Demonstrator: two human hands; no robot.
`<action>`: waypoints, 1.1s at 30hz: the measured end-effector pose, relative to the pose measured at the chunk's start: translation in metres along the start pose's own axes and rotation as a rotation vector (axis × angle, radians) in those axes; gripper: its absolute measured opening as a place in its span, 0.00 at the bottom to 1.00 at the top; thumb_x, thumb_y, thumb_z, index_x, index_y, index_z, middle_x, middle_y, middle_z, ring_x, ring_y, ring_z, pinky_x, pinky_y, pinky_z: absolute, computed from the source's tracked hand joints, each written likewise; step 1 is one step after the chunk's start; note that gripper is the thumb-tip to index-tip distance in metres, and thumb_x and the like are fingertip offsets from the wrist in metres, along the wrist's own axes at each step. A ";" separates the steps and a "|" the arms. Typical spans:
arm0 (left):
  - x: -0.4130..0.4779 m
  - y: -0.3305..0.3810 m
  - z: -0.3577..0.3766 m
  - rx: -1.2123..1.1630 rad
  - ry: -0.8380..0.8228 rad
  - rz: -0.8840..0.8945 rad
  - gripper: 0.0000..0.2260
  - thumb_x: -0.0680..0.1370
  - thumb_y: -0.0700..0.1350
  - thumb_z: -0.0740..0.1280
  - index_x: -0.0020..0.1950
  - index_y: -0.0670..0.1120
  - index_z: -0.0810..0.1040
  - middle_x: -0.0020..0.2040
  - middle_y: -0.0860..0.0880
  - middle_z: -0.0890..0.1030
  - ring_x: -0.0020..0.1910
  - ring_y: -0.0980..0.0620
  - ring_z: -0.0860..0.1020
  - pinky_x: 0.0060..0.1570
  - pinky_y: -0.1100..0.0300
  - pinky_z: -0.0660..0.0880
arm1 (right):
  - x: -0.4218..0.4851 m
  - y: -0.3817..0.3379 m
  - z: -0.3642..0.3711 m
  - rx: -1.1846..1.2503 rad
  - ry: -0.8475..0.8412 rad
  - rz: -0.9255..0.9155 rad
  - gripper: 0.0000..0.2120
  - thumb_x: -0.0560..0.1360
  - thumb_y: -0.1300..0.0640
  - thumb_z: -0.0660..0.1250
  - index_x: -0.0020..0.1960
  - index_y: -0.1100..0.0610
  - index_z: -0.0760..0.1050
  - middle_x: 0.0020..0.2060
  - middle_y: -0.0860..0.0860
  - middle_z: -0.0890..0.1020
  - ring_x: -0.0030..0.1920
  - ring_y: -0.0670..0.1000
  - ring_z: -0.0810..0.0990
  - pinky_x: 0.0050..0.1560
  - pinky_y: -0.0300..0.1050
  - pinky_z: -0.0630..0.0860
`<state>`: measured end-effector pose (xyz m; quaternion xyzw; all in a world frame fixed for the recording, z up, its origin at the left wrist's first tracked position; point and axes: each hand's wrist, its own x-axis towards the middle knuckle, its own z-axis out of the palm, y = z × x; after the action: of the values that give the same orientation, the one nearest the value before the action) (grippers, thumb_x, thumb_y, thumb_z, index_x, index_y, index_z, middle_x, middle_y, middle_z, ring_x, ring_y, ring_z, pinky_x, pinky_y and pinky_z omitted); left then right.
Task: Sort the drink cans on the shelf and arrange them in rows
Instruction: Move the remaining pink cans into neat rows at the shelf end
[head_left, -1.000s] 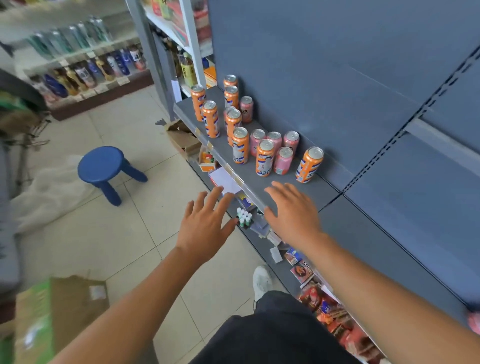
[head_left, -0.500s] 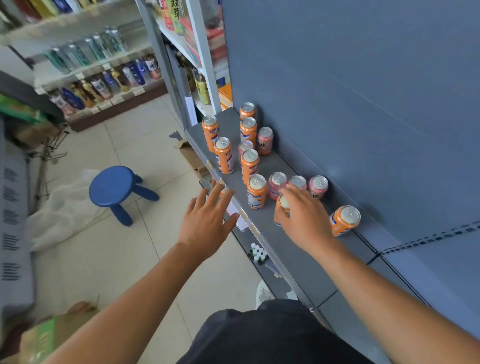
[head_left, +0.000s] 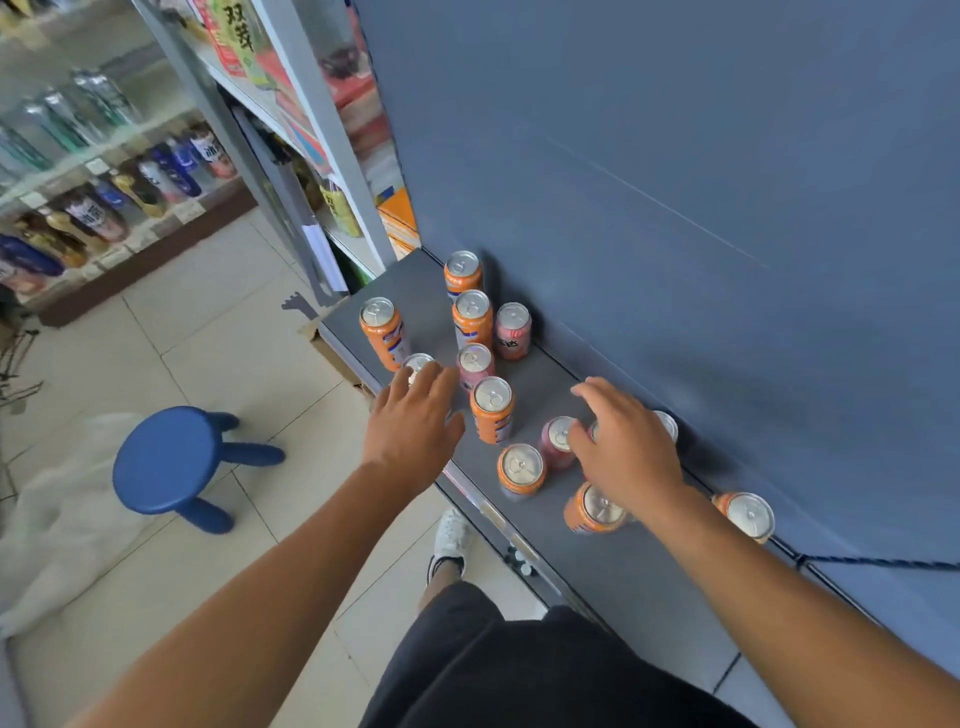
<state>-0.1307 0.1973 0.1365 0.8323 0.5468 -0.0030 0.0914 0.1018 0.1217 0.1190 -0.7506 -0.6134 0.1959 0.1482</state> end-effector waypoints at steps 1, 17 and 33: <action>0.016 -0.007 0.001 -0.009 -0.018 0.016 0.17 0.79 0.50 0.65 0.67 0.48 0.72 0.65 0.48 0.75 0.65 0.42 0.71 0.63 0.47 0.70 | 0.009 -0.003 0.003 0.004 0.000 0.027 0.19 0.77 0.56 0.66 0.68 0.56 0.73 0.69 0.50 0.74 0.65 0.57 0.74 0.60 0.53 0.72; 0.184 -0.066 0.035 0.065 -0.590 0.154 0.17 0.82 0.52 0.58 0.70 0.51 0.71 0.67 0.48 0.77 0.64 0.41 0.76 0.61 0.49 0.72 | 0.149 -0.018 0.069 0.110 -0.245 0.383 0.23 0.77 0.49 0.67 0.71 0.46 0.69 0.63 0.48 0.79 0.59 0.53 0.78 0.58 0.50 0.75; 0.181 -0.076 0.053 -0.052 -0.465 0.084 0.18 0.82 0.54 0.60 0.71 0.53 0.70 0.68 0.52 0.77 0.65 0.46 0.76 0.59 0.50 0.76 | 0.213 0.004 0.151 0.260 -0.584 0.114 0.38 0.59 0.39 0.79 0.66 0.41 0.69 0.60 0.42 0.81 0.58 0.50 0.80 0.58 0.50 0.76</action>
<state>-0.1218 0.3825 0.0539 0.8285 0.4759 -0.1769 0.2362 0.0699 0.3267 -0.0397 -0.6706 -0.5569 0.4876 0.0492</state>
